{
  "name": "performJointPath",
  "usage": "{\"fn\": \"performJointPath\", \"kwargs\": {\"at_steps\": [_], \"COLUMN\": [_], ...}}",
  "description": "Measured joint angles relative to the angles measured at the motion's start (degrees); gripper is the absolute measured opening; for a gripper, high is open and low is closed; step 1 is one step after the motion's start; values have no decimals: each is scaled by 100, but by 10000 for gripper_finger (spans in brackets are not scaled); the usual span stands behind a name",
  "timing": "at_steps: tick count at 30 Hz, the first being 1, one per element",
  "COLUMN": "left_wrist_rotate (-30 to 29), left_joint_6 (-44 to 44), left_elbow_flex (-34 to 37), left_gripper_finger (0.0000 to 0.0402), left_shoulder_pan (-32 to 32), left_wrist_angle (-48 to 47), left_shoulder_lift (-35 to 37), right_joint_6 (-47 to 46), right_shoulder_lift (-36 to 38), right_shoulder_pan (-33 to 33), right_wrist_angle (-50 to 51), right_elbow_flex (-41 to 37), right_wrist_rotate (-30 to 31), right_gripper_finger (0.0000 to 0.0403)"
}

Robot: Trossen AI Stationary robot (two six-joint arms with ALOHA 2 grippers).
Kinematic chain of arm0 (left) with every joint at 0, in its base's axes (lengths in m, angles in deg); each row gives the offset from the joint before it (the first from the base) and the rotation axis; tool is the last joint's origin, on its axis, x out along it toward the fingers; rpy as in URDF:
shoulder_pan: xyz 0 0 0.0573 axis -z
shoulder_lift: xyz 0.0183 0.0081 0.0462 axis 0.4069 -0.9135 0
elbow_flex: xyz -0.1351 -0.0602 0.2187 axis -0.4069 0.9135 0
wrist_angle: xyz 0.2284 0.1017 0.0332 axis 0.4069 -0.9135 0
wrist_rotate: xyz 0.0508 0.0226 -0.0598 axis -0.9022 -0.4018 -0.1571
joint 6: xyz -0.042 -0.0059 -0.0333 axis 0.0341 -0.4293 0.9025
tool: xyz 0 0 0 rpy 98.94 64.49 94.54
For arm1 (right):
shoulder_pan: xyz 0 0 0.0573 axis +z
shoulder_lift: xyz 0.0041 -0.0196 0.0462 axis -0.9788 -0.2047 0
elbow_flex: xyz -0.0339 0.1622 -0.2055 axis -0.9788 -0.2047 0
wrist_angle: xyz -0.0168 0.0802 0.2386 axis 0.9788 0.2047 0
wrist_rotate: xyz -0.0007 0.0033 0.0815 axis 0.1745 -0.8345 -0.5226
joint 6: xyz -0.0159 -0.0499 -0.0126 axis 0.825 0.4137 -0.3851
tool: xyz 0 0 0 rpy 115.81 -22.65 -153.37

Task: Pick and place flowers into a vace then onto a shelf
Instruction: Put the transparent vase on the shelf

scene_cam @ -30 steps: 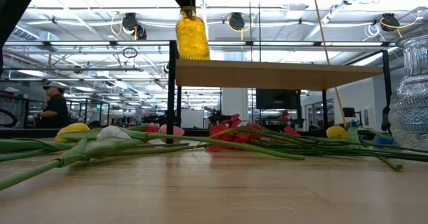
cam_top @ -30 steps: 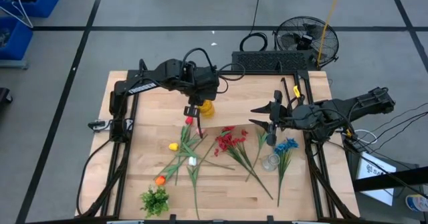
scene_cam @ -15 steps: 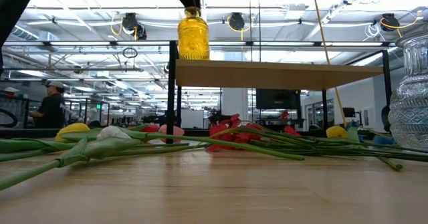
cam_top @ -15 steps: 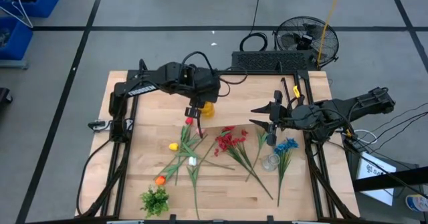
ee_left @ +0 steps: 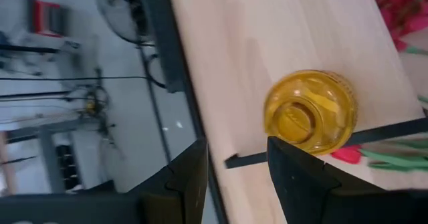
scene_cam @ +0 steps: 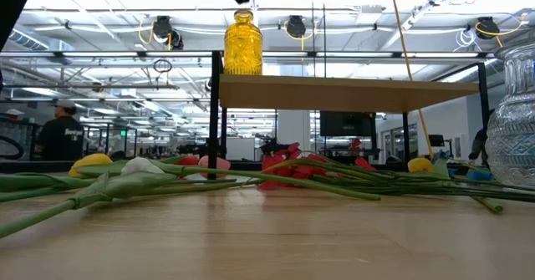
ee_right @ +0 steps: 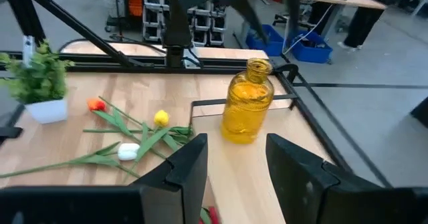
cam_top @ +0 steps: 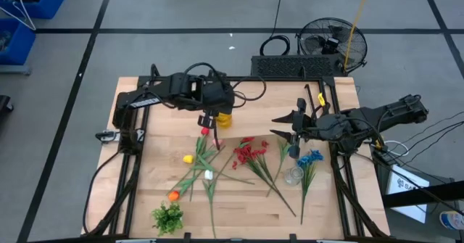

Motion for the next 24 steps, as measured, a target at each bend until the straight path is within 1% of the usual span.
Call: {"fn": "performJointPath", "kwargs": {"at_steps": [3, 5, 9, 11, 13, 17, 20, 24], "left_wrist_rotate": [-302, -360, -447, -403, -211, 78, 131, 133], "left_joint_6": [187, 481, 1509, 2094, 2562, 3212, 3413, 3435], "left_elbow_flex": [-11, -8, -12, -15, -12, -15, -12, -12], "left_gripper_finger": [161, 161, 161, 161, 161, 161, 161, 161], "left_shoulder_pan": [171, 277, 499, 588, 642, 722, 760, 782], "left_wrist_angle": [146, 208, 536, 755, 729, 791, 764, 799], "left_shoulder_lift": [252, 489, 1069, 1387, 1650, 2070, 2252, 2329], "right_joint_6": [-144, -317, -1156, -1722, -2246, -3058, -3316, -3346], "right_shoulder_lift": [2, 2, -19, -88, -190, -484, -734, -1091], "right_shoulder_pan": [38, 48, 42, 77, 176, 412, 608, 778], "right_wrist_angle": [75, 316, 956, 1484, 2223, 3577, 3763, 3757], "right_elbow_flex": [0, 0, 0, 9, 4, 2, 0, 0], "right_wrist_rotate": [-603, -948, -1655, -2106, -2561, -3255, -3573, -3557], "right_gripper_finger": [146, 146, 146, 146, 146, 146, 146, 146]}}
